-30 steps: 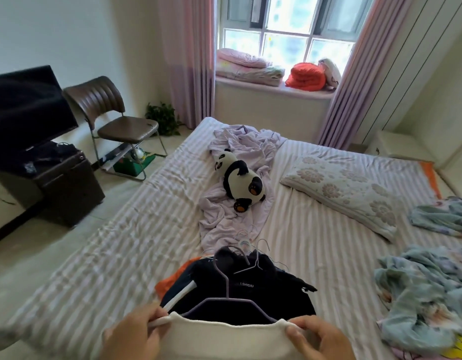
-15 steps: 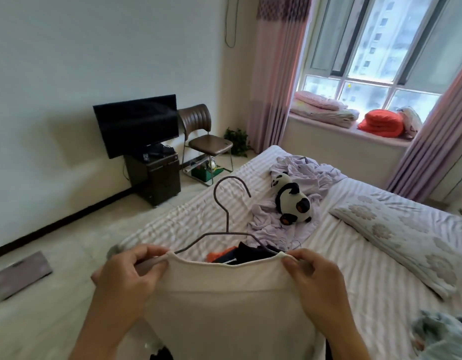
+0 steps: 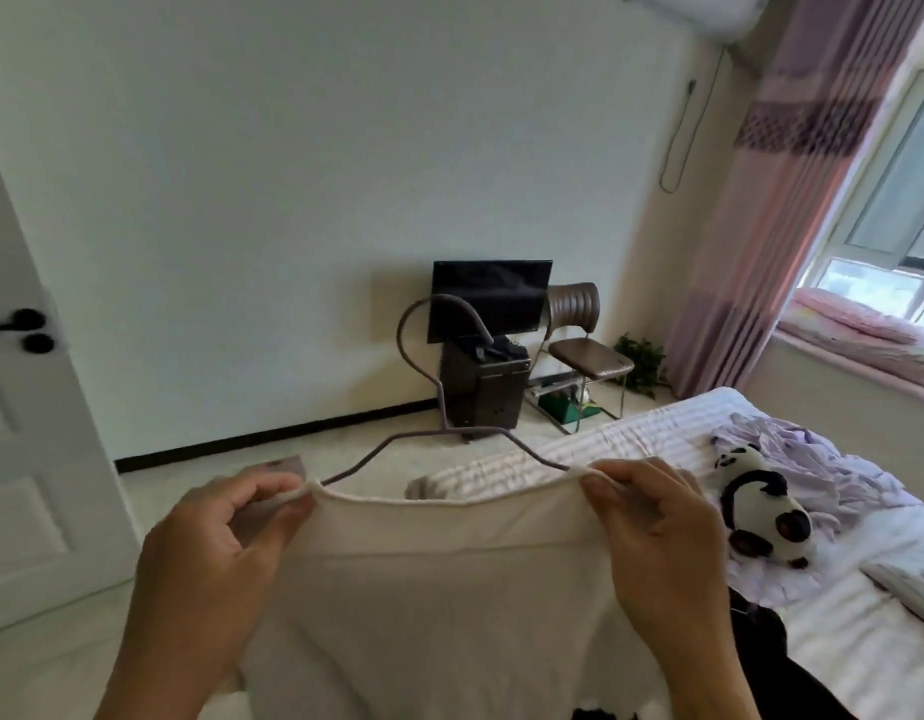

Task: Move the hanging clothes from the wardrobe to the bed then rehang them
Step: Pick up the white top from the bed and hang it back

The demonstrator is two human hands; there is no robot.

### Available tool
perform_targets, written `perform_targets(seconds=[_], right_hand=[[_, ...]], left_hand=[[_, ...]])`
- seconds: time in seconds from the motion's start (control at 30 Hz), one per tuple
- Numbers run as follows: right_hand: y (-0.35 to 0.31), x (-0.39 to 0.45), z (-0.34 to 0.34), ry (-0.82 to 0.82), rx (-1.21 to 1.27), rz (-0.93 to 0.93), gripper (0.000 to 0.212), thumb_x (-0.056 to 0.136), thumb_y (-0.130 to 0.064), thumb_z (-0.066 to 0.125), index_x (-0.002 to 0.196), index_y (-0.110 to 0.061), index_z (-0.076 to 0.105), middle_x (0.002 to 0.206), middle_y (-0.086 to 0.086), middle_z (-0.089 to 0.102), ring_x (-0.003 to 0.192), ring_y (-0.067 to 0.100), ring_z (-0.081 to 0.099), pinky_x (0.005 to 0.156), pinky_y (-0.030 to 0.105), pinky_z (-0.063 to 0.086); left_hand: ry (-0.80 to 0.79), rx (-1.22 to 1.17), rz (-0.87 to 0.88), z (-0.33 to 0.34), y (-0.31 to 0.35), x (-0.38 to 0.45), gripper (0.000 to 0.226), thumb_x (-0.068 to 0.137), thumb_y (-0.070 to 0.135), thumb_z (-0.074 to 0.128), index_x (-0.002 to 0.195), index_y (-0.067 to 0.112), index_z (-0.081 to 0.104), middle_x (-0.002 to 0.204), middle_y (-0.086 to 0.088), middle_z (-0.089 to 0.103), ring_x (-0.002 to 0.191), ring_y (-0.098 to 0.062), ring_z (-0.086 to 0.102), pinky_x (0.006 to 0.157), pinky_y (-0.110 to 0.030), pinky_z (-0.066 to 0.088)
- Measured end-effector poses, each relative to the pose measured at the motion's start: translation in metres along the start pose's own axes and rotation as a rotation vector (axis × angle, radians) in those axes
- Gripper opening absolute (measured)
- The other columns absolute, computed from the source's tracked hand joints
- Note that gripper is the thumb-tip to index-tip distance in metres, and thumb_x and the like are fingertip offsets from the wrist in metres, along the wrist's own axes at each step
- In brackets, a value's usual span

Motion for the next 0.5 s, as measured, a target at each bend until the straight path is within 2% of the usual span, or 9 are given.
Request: perform_targets(seconds=[0.13,0.23,0.3,0.4,0.5], right_hand=[[-0.063,-0.02,0.08,-0.123,0.098,-0.05,0.026,0.082,-0.015,0.075,0.077,-0.04,0.07,0.085,-0.018,0.066,0.09,0.006,0.055,0.077,0.019,0.04],[-0.109,-0.039,0.138,-0.223,0.192,-0.101,0.023,0.082,-0.017,0.075,0.079,-0.04,0.071,0.084,-0.018,0.067,0.088,0.006,0.056,0.075,0.02,0.042],[-0.139,-0.054,0.175,-0.327,0.249,-0.122,0.019,0.084,-0.019,0.073,0.083,-0.038,0.073,0.084,-0.018,0.067,0.088,0.006,0.056,0.076,0.026,0.044],[-0.183,-0.077,0.228,-0.471,0.354,-0.124,0.016,0.085,-0.021,0.073,0.086,-0.036,0.074,0.087,-0.02,0.068,0.087,0.005,0.061,0.075,0.029,0.049],[-0.225,-0.098,0.277,-0.614,0.464,-0.122,0.013,0.084,-0.023,0.074,0.083,-0.036,0.075,0.083,-0.014,0.071,0.081,0.007,0.066,0.072,0.022,0.051]], left_hand=[[0.039,0.092,-0.09,-0.109,-0.044,-0.006,0.01,0.078,0.041,0.074,0.078,0.048,0.067,0.068,0.013,0.069,0.075,-0.009,0.063,0.066,-0.031,0.046],[0.144,0.099,-0.129,-0.185,-0.073,-0.021,0.011,0.075,0.048,0.078,0.079,0.045,0.068,0.065,0.018,0.067,0.073,-0.012,0.065,0.067,-0.03,0.047],[0.241,0.104,-0.125,-0.232,-0.088,-0.035,0.02,0.069,0.055,0.072,0.079,0.039,0.07,0.065,0.016,0.068,0.068,-0.008,0.064,0.065,-0.027,0.048],[0.369,0.169,-0.158,-0.297,-0.1,-0.06,0.017,0.072,0.047,0.076,0.077,0.032,0.071,0.07,0.013,0.068,0.072,-0.002,0.062,0.062,-0.018,0.044],[0.489,0.257,-0.265,-0.349,-0.11,-0.086,0.006,0.081,0.041,0.073,0.079,0.037,0.07,0.07,0.007,0.068,0.072,-0.011,0.062,0.067,-0.031,0.049]])
Point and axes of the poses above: each hand's wrist, its own x-axis towards the middle knuckle, its own z-axis out of the palm, y = z × x, the point moved 3 cm from there along x, towards the middle knuckle
